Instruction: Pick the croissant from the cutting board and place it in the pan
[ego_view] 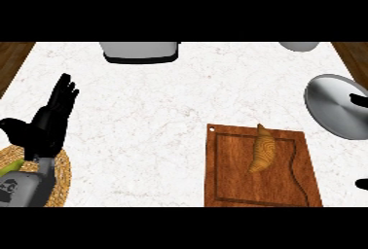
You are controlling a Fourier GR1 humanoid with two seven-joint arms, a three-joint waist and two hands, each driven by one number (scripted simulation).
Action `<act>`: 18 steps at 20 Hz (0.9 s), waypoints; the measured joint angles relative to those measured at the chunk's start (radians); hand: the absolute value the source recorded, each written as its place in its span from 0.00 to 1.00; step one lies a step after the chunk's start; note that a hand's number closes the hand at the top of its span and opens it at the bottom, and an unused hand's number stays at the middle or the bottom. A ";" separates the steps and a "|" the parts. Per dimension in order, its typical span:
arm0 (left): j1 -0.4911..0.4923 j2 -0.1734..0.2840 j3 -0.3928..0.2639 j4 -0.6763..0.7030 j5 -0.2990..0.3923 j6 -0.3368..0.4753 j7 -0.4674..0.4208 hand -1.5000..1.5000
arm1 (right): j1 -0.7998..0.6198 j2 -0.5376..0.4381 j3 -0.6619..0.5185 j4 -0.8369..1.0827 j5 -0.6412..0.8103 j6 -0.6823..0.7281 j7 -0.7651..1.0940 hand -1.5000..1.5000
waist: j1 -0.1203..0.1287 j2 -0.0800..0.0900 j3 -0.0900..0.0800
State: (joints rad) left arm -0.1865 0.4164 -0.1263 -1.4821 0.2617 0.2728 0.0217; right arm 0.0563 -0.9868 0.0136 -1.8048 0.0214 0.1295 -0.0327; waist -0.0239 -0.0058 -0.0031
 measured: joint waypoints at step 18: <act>-0.044 -0.069 0.025 0.042 -0.062 -0.038 0.006 0.50 | -0.462 0.118 0.172 -0.118 -0.022 0.281 0.595 0.00 | 0.034 0.007 0.002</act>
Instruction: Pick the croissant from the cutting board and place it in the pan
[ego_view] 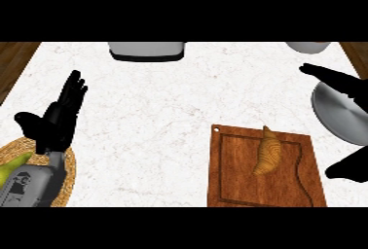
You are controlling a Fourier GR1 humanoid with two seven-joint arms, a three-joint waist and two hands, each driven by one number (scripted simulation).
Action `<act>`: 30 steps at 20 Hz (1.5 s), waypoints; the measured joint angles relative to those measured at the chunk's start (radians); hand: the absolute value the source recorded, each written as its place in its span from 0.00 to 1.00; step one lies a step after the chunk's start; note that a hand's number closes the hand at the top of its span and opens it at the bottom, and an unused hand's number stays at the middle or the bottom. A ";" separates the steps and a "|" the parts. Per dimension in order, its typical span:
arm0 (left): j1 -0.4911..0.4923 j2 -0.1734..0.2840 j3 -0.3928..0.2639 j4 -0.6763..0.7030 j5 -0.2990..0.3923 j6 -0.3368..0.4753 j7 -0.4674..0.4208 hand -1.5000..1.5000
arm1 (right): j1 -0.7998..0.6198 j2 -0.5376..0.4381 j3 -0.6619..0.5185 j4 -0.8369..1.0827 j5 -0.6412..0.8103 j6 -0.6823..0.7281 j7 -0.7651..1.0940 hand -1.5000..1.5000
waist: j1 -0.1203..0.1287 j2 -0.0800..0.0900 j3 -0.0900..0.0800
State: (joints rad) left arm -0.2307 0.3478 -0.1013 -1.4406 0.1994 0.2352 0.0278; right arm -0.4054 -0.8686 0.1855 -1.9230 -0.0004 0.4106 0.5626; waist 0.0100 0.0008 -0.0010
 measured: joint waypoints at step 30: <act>0.009 -0.067 0.100 -0.023 -0.093 -0.088 0.040 0.50 | 0.073 0.346 0.073 0.193 0.386 0.190 0.027 0.00 | -0.008 -0.001 0.001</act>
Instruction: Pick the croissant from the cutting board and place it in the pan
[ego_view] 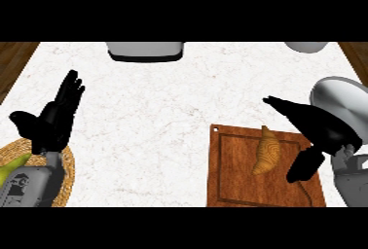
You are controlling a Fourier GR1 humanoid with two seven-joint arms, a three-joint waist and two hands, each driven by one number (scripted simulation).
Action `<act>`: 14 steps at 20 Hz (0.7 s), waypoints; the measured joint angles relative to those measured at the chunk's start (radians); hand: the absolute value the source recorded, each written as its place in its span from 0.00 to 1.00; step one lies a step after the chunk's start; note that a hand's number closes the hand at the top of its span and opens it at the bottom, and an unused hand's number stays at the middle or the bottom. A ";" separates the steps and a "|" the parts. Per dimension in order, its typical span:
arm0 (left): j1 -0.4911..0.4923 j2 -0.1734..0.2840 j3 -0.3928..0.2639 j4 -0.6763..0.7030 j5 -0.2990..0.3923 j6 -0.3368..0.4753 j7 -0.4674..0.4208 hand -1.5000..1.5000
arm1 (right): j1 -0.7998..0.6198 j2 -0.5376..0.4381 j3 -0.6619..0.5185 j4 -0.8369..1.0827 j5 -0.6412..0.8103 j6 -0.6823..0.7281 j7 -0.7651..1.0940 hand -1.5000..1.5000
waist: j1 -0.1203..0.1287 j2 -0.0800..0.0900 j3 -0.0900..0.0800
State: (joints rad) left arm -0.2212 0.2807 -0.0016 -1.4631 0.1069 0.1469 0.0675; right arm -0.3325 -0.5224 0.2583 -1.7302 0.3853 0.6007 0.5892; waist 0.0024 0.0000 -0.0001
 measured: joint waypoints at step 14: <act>-0.023 -0.035 0.042 0.030 -0.032 -0.031 -0.009 0.50 | -0.011 0.083 0.065 0.087 0.223 0.097 -0.001 0.00 | 0.000 0.001 0.000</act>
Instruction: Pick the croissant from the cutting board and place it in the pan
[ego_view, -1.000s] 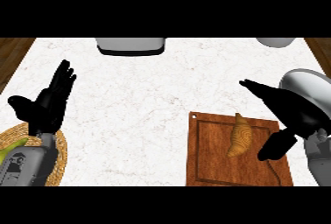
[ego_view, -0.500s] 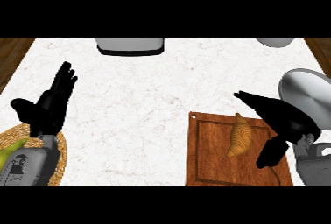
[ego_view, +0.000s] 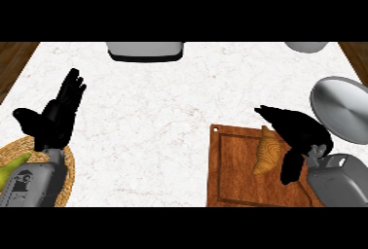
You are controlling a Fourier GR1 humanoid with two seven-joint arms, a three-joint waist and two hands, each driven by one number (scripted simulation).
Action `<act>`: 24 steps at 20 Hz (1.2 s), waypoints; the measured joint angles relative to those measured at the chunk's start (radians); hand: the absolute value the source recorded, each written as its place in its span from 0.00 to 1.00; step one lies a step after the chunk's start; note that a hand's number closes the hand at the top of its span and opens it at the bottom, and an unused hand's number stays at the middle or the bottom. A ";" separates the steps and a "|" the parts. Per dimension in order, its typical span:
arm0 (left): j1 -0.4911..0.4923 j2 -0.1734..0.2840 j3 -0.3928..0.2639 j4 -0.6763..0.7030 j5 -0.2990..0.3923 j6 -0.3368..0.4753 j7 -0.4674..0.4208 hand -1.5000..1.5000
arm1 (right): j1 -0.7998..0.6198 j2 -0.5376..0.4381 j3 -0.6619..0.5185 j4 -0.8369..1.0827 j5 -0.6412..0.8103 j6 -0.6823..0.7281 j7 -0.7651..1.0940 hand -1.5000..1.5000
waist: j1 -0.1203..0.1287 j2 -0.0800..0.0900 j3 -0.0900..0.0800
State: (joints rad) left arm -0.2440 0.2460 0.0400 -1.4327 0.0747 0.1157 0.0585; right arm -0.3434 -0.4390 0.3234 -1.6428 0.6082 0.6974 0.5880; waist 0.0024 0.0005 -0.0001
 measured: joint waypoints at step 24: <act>0.035 -0.038 0.047 -0.040 -0.045 -0.049 0.005 0.50 | -0.014 0.109 -0.021 0.299 0.285 0.004 -0.182 0.00 | 0.000 0.000 0.000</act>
State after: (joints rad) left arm -0.2091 0.2081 0.0874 -1.4727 0.0298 0.0669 0.0634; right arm -0.3572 -0.3296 0.3023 -1.3440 0.8936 0.7009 0.4062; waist 0.0023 0.0001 -0.0001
